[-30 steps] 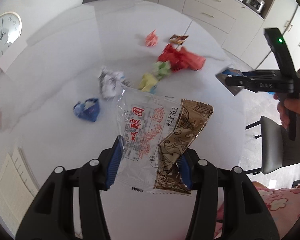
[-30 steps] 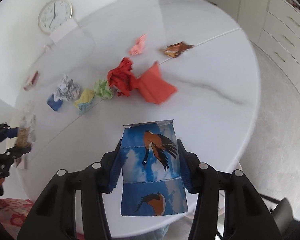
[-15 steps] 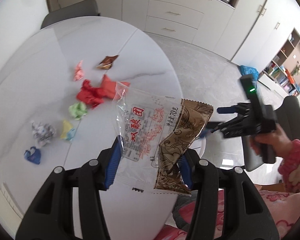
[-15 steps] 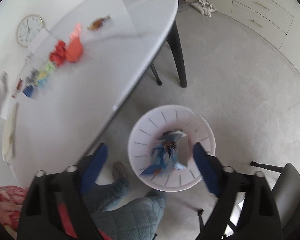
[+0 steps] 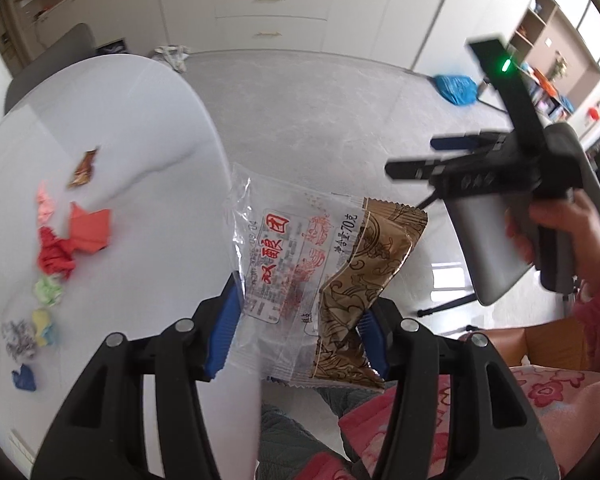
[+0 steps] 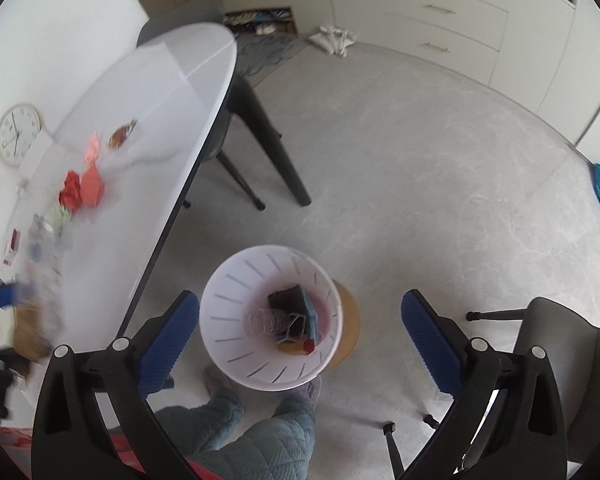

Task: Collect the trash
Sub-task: 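Drop the paper box into the white bin with the right tool while the left tool drops the wrapper in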

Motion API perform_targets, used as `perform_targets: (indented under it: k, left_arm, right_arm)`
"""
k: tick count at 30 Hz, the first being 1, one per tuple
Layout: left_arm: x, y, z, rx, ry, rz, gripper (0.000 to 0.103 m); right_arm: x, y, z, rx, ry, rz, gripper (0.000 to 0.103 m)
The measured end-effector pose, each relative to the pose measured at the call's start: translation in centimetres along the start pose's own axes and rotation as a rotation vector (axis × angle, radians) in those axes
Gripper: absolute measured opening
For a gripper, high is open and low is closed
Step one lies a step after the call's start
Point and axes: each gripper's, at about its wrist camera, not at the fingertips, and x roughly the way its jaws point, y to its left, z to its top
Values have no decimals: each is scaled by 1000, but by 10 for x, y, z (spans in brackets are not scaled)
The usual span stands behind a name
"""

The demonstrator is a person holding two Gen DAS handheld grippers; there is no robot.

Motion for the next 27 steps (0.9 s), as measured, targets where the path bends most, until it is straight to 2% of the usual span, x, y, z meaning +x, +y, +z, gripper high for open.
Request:
perform_targets:
  k: [3, 8, 14, 18, 22, 27]
  left_arm:
    - [25, -14, 7, 15, 37, -13, 54]
    - [56, -19, 17, 13, 69, 8, 66]
    - [77, -10, 20, -43, 108, 30, 80]
    - [70, -4, 20, -66, 90, 28, 88]
    - [60, -1, 22, -86, 66, 37, 89]
    - [18, 13, 21, -134, -4, 56, 90]
  right_arm:
    - [-14, -10, 0, 13, -25, -9, 100]
    - [-24, -22, -5, 37, -43, -2, 100]
    - [-21, -25, -11, 55, -30, 0, 100]
    - [-18, -25, -13, 59, -20, 6, 100]
    - [-21, -22, -11, 58, -27, 8, 100]
    - [-36, -9, -1, 34, -64, 6, 100]
